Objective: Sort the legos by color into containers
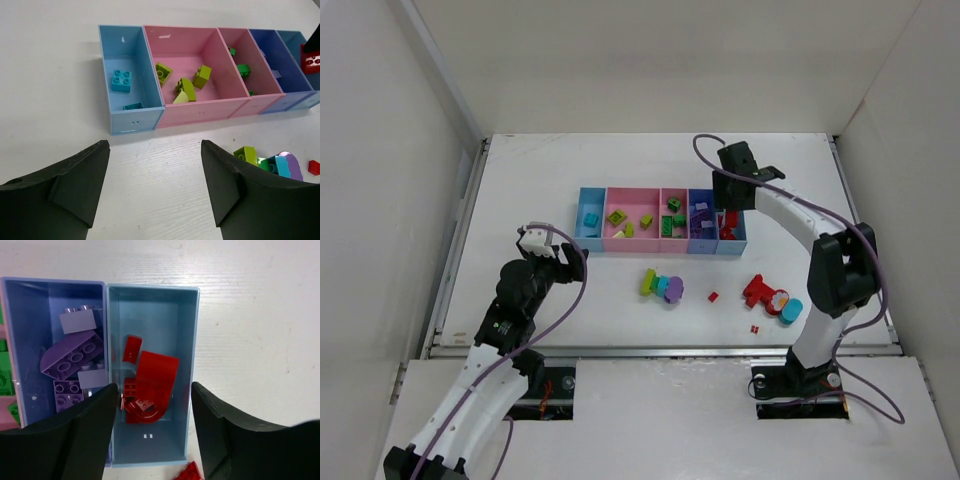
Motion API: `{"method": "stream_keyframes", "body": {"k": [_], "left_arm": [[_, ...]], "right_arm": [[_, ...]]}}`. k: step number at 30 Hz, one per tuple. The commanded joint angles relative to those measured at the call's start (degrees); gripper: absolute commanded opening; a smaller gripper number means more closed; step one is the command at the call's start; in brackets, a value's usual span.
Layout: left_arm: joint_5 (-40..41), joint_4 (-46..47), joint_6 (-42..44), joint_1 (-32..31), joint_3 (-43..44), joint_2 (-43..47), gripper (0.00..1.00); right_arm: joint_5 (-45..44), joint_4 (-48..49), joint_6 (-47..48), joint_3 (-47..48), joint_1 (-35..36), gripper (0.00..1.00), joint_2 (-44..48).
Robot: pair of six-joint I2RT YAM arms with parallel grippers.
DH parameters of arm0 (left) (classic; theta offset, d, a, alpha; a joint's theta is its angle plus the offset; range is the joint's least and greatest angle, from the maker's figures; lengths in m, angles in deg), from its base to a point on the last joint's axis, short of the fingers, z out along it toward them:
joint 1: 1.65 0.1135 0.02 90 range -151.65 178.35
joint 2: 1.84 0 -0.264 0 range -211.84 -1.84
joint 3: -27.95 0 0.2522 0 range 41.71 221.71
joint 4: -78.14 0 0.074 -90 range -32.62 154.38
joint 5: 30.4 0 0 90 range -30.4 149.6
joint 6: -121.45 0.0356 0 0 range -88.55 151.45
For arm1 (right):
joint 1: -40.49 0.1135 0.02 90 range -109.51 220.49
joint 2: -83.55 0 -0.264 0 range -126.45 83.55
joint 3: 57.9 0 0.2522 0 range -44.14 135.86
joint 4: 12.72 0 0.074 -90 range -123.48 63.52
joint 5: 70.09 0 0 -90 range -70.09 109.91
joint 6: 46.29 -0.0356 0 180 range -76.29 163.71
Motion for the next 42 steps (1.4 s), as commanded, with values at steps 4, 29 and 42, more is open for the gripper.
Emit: {"method": "stream_keyframes", "body": {"k": [4, 29, 42], "left_arm": [[0.3, 2.6, 0.3, 0.3, 0.0, -0.1, 0.71], [-0.2, 2.6, 0.3, 0.3, 0.0, -0.1, 0.71], [-0.2, 2.6, 0.3, 0.3, 0.0, -0.1, 0.71]], "right_arm": [[-0.2, -0.8, 1.0, 5.4, 0.1, 0.74, 2.8], [18.1, -8.4, -3.5, -23.4, 17.5, 0.72, 11.0], [16.8, -5.3, -4.1, -25.0, 17.5, 0.68, 5.0]]}}
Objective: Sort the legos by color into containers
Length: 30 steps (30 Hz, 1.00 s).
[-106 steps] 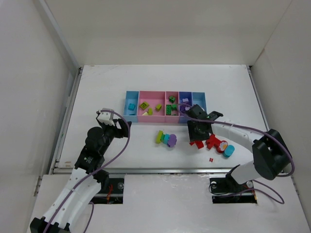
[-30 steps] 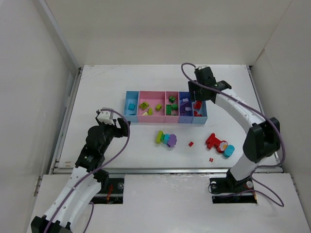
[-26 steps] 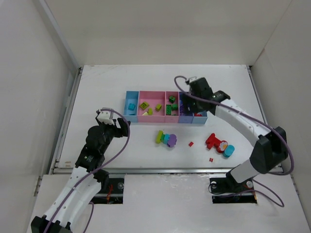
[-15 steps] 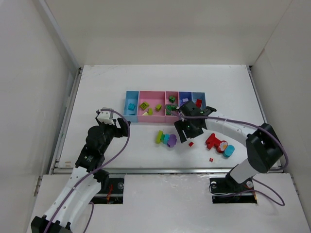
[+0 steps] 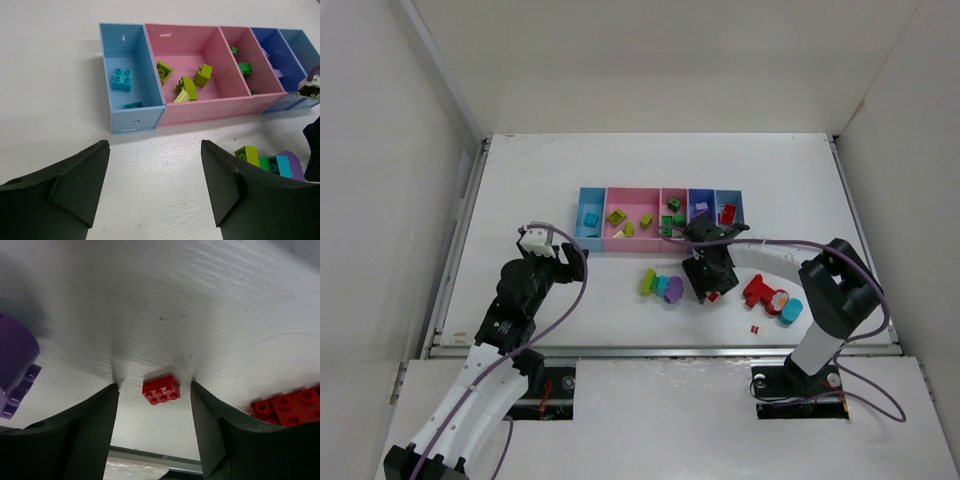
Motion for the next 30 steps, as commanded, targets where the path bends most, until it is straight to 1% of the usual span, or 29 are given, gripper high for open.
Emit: {"method": "stream_keyframes", "body": {"k": [1, 4, 7, 8, 10, 11, 12, 13, 14, 15, 18, 20, 22, 25, 26, 28, 30], "left_arm": [[-0.3, 2.6, 0.3, 0.3, 0.0, 0.3, 0.71], [-0.3, 2.6, 0.3, 0.3, 0.0, 0.3, 0.71], [-0.3, 2.6, 0.3, 0.3, 0.0, 0.3, 0.71], [-0.3, 2.6, 0.3, 0.3, 0.0, 0.3, 0.71], [-0.3, 2.6, 0.3, 0.3, 0.0, 0.3, 0.71], [-0.3, 2.6, 0.3, 0.3, 0.0, 0.3, 0.71], [-0.3, 2.6, 0.3, 0.3, 0.0, 0.3, 0.71], [-0.3, 2.6, 0.3, 0.3, 0.0, 0.3, 0.71], [-0.3, 2.6, 0.3, 0.3, 0.0, 0.3, 0.71], [-0.3, 2.6, 0.3, 0.3, 0.0, 0.3, 0.71], [-0.3, 2.6, 0.3, 0.3, 0.0, 0.3, 0.71], [-0.3, 2.6, 0.3, 0.3, 0.0, 0.3, 0.71], [-0.3, 2.6, 0.3, 0.3, 0.0, 0.3, 0.71], [-0.3, 2.6, 0.3, 0.3, 0.0, 0.3, 0.71], [-0.3, 2.6, 0.3, 0.3, 0.0, 0.3, 0.71], [-0.3, 2.6, 0.3, 0.3, 0.0, 0.3, 0.71], [-0.3, 2.6, 0.3, 0.3, 0.0, 0.3, 0.71]], "right_arm": [[-0.3, 1.8, -1.3, -1.3, -0.1, 0.64, -1.0], [-0.3, 2.3, -1.9, -2.0, -0.1, 0.61, -0.4], [-0.3, 2.3, -1.9, -2.5, -0.1, 0.54, -0.4], [-0.3, 2.3, -1.9, -2.5, -0.1, 0.49, -0.4], [-0.3, 2.3, -1.9, -2.5, -0.1, 0.44, -0.4], [-0.3, 2.3, -2.4, -2.5, -0.1, 0.36, -0.4], [-0.3, 2.3, -2.4, -2.5, -0.1, 0.32, -0.4], [-0.3, 2.3, -2.4, -2.0, -0.1, 0.23, -0.4], [-0.3, 2.3, -2.4, -2.0, -0.1, 0.23, -0.4], [-0.3, 2.3, -2.4, -2.0, -0.1, 0.16, -0.4], [-0.3, 1.8, -2.4, -0.8, -0.1, 0.03, 1.7], [0.3, 1.3, -2.9, -0.3, -0.1, 0.02, 4.2], [-0.3, 3.4, -5.2, 0.4, -0.1, 0.00, 10.2], [-4.6, 7.5, -8.5, 2.1, -0.7, 0.00, 17.7], [-5.5, 8.2, -8.6, 2.7, -1.4, 0.00, 18.6], [-8.4, 8.2, -9.3, 5.3, -5.3, 0.00, 18.6], [-8.4, 8.2, -8.2, 7.5, -8.9, 0.00, 15.8]]}}
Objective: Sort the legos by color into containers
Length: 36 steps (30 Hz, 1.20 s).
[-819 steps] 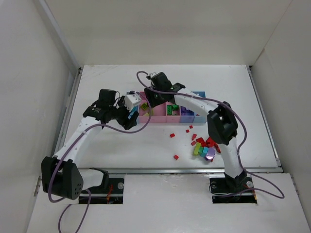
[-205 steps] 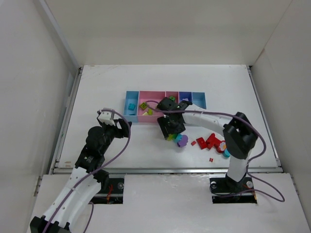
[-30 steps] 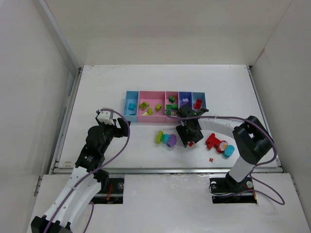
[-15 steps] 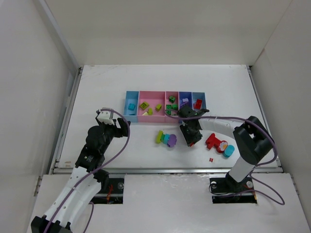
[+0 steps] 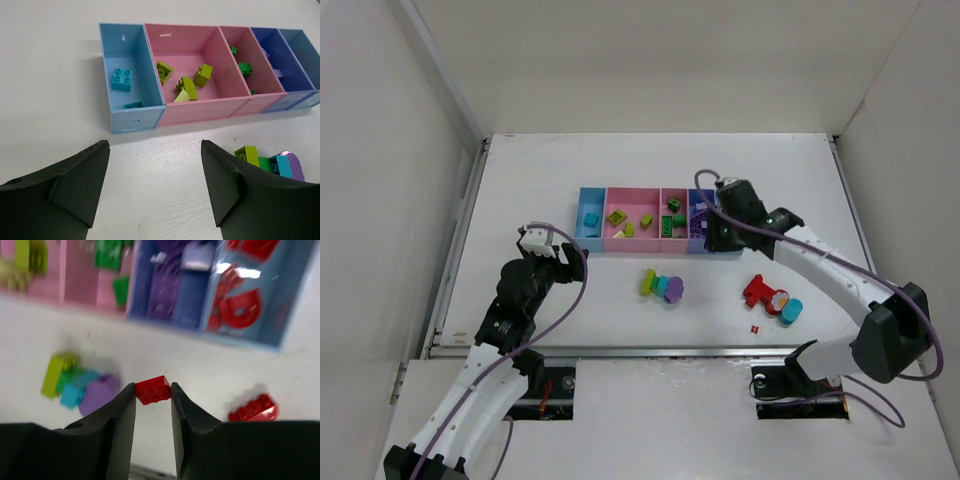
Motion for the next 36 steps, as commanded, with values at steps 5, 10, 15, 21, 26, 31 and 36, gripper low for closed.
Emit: {"method": "stream_keyframes", "body": {"k": [5, 10, 15, 21, 26, 31, 36], "left_arm": [[-0.3, 2.5, 0.3, 0.3, 0.0, 0.8, 0.71], [0.2, 2.5, 0.3, 0.3, 0.0, 0.8, 0.71], [0.2, 2.5, 0.3, 0.3, 0.0, 0.8, 0.71], [0.2, 2.5, 0.3, 0.3, 0.0, 0.8, 0.71], [0.2, 2.5, 0.3, 0.3, 0.0, 1.4, 0.71], [0.2, 2.5, 0.3, 0.3, 0.0, 1.4, 0.71], [0.2, 2.5, 0.3, 0.3, 0.0, 1.9, 0.71]], "right_arm": [[-3.7, 0.5, 4.1, 13.6, -11.3, 0.00, -14.5], [-5.3, 0.5, 5.1, 18.8, -13.2, 0.00, -20.0], [-5.3, -0.1, 5.1, 21.7, -13.7, 0.16, -22.5], [-6.5, -2.2, 5.6, 21.0, -13.7, 0.69, -21.1], [-7.2, -3.8, 5.6, 18.3, -13.7, 0.73, -15.6], [-6.6, -6.5, -6.1, 10.6, -13.7, 0.87, -6.0], [-3.2, -9.8, -19.8, -10.2, -13.7, 1.00, 8.8]]}}
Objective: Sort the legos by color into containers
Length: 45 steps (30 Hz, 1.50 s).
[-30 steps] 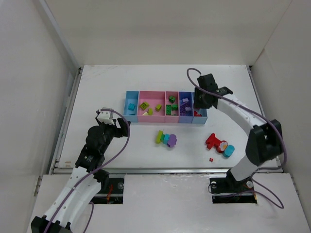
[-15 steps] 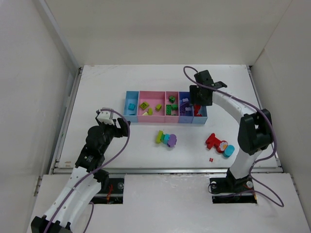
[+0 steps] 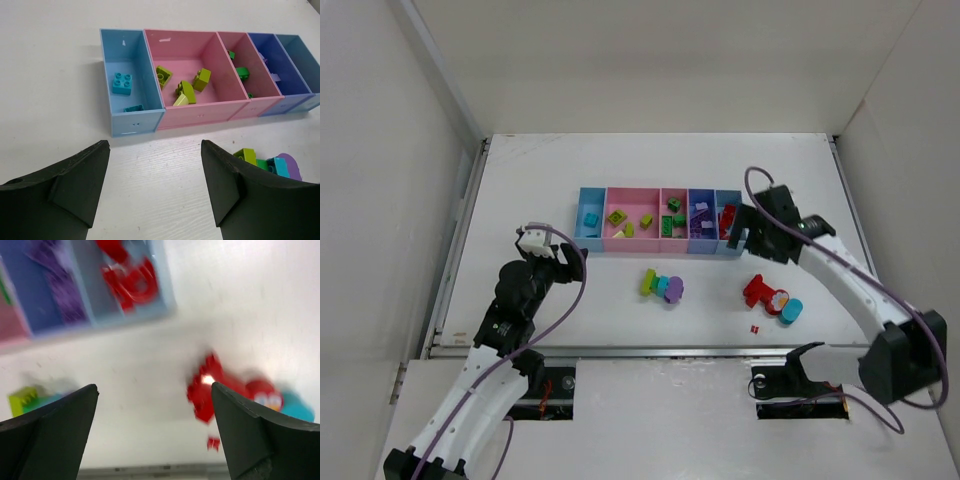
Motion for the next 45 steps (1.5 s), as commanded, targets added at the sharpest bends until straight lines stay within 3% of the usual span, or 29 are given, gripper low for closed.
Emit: {"method": "stream_keyframes", "body": {"k": [1, 9, 13, 16, 19, 22, 23, 27, 29, 37, 45], "left_arm": [[0.7, 2.5, 0.3, 0.3, 0.0, 1.4, 0.71], [0.1, 3.1, -0.2, 0.3, -0.6, 3.0, 0.71], [-0.4, 3.1, -0.2, 0.3, -0.6, 3.6, 0.71], [-0.4, 3.1, -0.8, 0.3, -0.6, 4.2, 0.71], [-0.4, 2.5, -0.8, 0.3, 0.0, 4.2, 0.71], [-0.4, 2.5, -0.8, 0.3, 0.0, 4.2, 0.71], [-0.4, 2.5, -0.8, 0.3, 0.0, 4.7, 0.71], [-0.9, 2.5, -1.3, 0.3, 0.0, 4.7, 0.71], [-1.4, 2.5, -1.3, 0.3, 0.0, 4.7, 0.71], [-1.4, 2.5, -1.3, 0.8, 0.0, 5.3, 0.71], [-1.4, 2.5, -1.3, 0.8, 0.0, 5.3, 0.71]], "right_arm": [[1.8, -5.9, -13.7, -11.4, -0.3, 1.00, 9.2], [2.9, -10.1, -22.0, -22.7, -0.3, 1.00, 17.5], [6.1, -5.5, -21.4, -27.0, 1.4, 0.91, 16.6], [4.0, -5.4, -24.9, -26.4, 4.3, 0.90, 13.7], [0.4, -6.9, -32.5, -25.2, 8.0, 0.80, 11.8], [-2.9, -7.8, -40.9, -25.3, 11.4, 0.58, 10.7], [-3.5, -7.8, -41.5, -25.3, 12.0, 0.56, 10.7], [-4.2, -7.8, -42.3, -25.3, 14.4, 0.57, 10.7], [-4.2, -8.3, -44.5, -25.3, 15.1, 0.64, 10.7], [-5.2, -9.5, -45.7, -24.5, 17.1, 0.63, 8.3], [-7.1, -9.5, -46.5, -25.0, 17.1, 0.61, 12.5]]}}
